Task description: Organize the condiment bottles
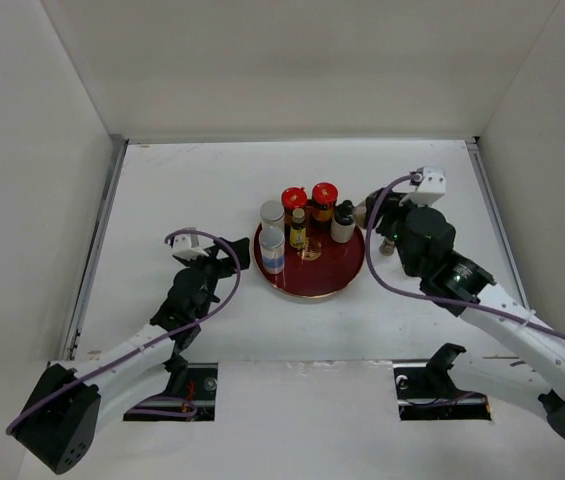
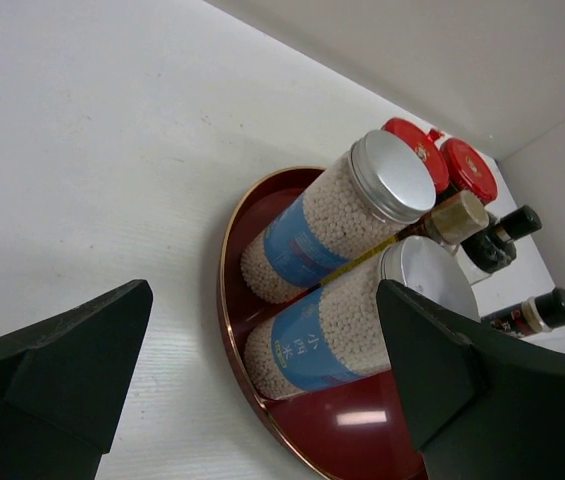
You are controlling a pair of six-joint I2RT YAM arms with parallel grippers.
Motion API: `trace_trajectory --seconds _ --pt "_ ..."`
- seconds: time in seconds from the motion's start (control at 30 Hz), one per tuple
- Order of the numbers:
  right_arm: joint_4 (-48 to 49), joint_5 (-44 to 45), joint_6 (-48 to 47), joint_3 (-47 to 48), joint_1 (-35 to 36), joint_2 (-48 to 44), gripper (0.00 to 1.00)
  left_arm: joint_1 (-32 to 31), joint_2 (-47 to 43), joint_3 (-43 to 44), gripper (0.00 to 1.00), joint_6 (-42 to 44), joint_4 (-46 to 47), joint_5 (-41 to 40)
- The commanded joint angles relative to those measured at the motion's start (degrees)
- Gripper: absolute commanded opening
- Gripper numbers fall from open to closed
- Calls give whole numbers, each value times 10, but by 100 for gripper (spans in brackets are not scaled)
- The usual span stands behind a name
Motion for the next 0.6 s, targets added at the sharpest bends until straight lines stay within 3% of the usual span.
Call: trace_trajectory --seconds 0.0,0.2,0.57 --pt "-19 -21 -2 14 65 -7 47 19 -30 -10 100 -6 22 3" --pt "92 -77 10 -2 103 115 48 12 -23 -8 100 -3 20 0" --pt "198 -78 11 15 60 296 49 12 -23 -7 100 -2 19 4"
